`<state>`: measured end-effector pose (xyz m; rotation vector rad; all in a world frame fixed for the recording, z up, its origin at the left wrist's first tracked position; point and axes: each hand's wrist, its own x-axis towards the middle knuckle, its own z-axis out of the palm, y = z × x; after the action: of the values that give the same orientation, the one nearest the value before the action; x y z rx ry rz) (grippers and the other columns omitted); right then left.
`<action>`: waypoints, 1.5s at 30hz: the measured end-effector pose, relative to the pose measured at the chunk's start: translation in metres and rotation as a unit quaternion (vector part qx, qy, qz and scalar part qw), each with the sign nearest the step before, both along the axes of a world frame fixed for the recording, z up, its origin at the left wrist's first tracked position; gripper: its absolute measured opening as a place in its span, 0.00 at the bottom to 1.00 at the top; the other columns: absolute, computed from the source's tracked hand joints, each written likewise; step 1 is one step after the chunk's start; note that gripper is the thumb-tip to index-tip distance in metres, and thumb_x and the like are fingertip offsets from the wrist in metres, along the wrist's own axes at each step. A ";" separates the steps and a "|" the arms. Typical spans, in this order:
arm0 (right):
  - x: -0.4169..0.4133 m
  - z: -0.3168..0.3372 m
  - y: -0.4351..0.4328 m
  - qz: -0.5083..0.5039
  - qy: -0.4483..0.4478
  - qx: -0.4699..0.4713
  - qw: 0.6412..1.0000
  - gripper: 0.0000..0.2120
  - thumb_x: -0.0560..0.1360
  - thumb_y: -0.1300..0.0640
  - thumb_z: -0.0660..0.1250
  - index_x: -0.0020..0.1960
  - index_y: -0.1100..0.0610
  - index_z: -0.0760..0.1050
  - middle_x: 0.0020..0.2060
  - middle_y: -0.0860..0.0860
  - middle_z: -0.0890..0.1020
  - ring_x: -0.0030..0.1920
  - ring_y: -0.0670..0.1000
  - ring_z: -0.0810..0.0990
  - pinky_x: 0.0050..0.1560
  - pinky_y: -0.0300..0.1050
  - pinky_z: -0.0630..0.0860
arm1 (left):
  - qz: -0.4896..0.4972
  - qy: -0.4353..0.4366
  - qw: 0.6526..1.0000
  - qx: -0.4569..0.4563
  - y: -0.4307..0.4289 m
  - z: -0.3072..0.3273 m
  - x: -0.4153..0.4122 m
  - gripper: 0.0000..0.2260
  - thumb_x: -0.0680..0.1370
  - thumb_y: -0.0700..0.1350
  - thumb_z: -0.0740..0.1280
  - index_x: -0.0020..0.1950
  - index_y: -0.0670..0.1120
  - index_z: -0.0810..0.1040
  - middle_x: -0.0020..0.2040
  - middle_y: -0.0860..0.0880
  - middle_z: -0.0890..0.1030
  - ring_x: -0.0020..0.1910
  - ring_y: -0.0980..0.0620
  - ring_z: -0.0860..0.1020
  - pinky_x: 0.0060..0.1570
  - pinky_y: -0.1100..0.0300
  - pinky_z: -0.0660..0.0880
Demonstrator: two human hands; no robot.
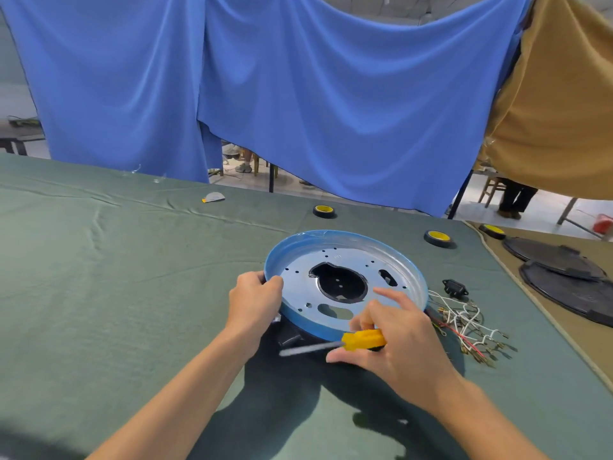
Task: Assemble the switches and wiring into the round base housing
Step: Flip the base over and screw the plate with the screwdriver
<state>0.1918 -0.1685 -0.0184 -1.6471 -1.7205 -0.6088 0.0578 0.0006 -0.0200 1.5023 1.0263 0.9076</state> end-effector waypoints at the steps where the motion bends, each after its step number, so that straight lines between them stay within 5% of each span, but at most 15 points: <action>1: 0.000 -0.001 0.001 0.017 -0.027 0.008 0.999 0.22 0.70 0.39 0.71 0.32 0.56 0.70 0.28 0.46 0.77 0.29 0.51 0.74 0.58 0.47 0.75 | 0.001 -0.002 1.000 0.001 0.000 0.000 0.001 0.10 0.73 0.36 0.60 0.31 0.42 0.74 0.26 0.49 0.70 0.25 0.49 0.65 0.19 0.66 0.63; 4: -0.003 0.000 0.004 0.038 -0.050 0.027 0.998 0.20 0.71 0.47 0.73 0.31 0.55 0.67 0.26 0.47 0.73 0.27 0.50 0.69 0.43 0.47 0.79 | -0.003 -0.004 1.000 -0.010 0.003 -0.001 0.002 0.11 0.72 0.35 0.60 0.29 0.42 0.73 0.22 0.52 0.69 0.21 0.51 0.64 0.19 0.65 0.63; 6: -0.008 0.004 0.004 0.040 -0.053 0.028 0.997 0.20 0.71 0.48 0.73 0.31 0.55 0.67 0.26 0.46 0.71 0.27 0.48 0.66 0.29 0.45 0.73 | -0.004 -0.002 1.000 -0.023 0.007 -0.001 0.002 0.09 0.70 0.34 0.59 0.31 0.41 0.73 0.21 0.52 0.69 0.19 0.52 0.63 0.21 0.64 0.62; 9: -0.012 0.005 0.005 0.051 -0.065 0.017 0.996 0.19 0.70 0.49 0.74 0.32 0.55 0.67 0.26 0.46 0.70 0.28 0.46 0.62 0.23 0.44 0.67 | -0.012 0.001 1.000 -0.027 0.012 -0.002 0.000 0.07 0.69 0.36 0.60 0.34 0.39 0.76 0.25 0.48 0.72 0.21 0.50 0.65 0.25 0.61 0.65; 13: -0.009 0.009 0.003 0.047 -0.055 -0.003 0.997 0.18 0.69 0.50 0.74 0.31 0.55 0.68 0.26 0.46 0.71 0.28 0.45 0.61 0.24 0.42 0.68 | -0.026 -0.003 0.999 -0.033 0.011 0.000 -0.002 0.07 0.64 0.42 0.62 0.33 0.40 0.77 0.27 0.45 0.73 0.23 0.48 0.68 0.31 0.57 0.66; 19: -0.013 0.012 -0.003 0.039 -0.058 -0.049 0.996 0.18 0.71 0.47 0.72 0.32 0.55 0.68 0.27 0.46 0.71 0.29 0.45 0.61 0.24 0.39 0.67 | -0.020 0.000 0.999 -0.037 0.014 -0.003 0.000 0.07 0.70 0.39 0.64 0.37 0.38 0.81 0.31 0.44 0.77 0.27 0.48 0.71 0.33 0.57 0.68; 26: 0.005 0.054 0.005 -0.084 0.129 -0.088 0.984 0.29 0.73 0.31 0.57 0.28 0.56 0.68 0.24 0.48 0.71 0.27 0.53 0.70 0.27 0.50 0.69 | -0.052 0.085 0.994 -0.045 0.040 0.022 0.004 0.07 0.72 0.36 0.65 0.44 0.33 0.80 0.42 0.40 0.83 0.39 0.42 0.81 0.30 0.58 0.77; 31: 0.038 0.065 0.025 -0.163 0.194 -0.130 0.958 0.24 0.76 0.47 0.67 0.26 0.57 0.69 0.22 0.53 0.70 0.28 0.55 0.69 0.31 0.50 0.68 | -0.059 0.172 0.983 -0.014 0.044 0.038 0.010 0.04 0.73 0.32 0.67 0.47 0.35 0.79 0.44 0.38 0.82 0.40 0.41 0.83 0.29 0.55 0.81; 40: 0.051 0.034 0.035 -0.290 0.239 -0.123 0.919 0.23 0.77 0.50 0.66 0.26 0.57 0.68 0.28 0.57 0.75 0.35 0.58 0.72 0.31 0.47 0.63 | -0.032 0.212 0.977 -0.006 0.042 0.038 0.016 0.05 0.76 0.37 0.69 0.50 0.39 0.78 0.47 0.41 0.81 0.44 0.43 0.82 0.41 0.47 0.83; 45: 0.046 0.027 0.032 -0.284 0.336 -0.064 0.895 0.18 0.79 0.49 0.64 0.34 0.59 0.75 0.32 0.54 0.77 0.35 0.54 0.72 0.33 0.49 0.65 | -0.050 0.200 0.977 -0.053 0.039 0.040 0.015 0.05 0.78 0.37 0.67 0.52 0.38 0.76 0.49 0.40 0.81 0.44 0.44 0.82 0.32 0.53 0.80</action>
<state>0.2377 -0.1361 0.0081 -2.1429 -0.7867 -0.1240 0.0726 0.0392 0.0198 1.6671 1.2527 0.4784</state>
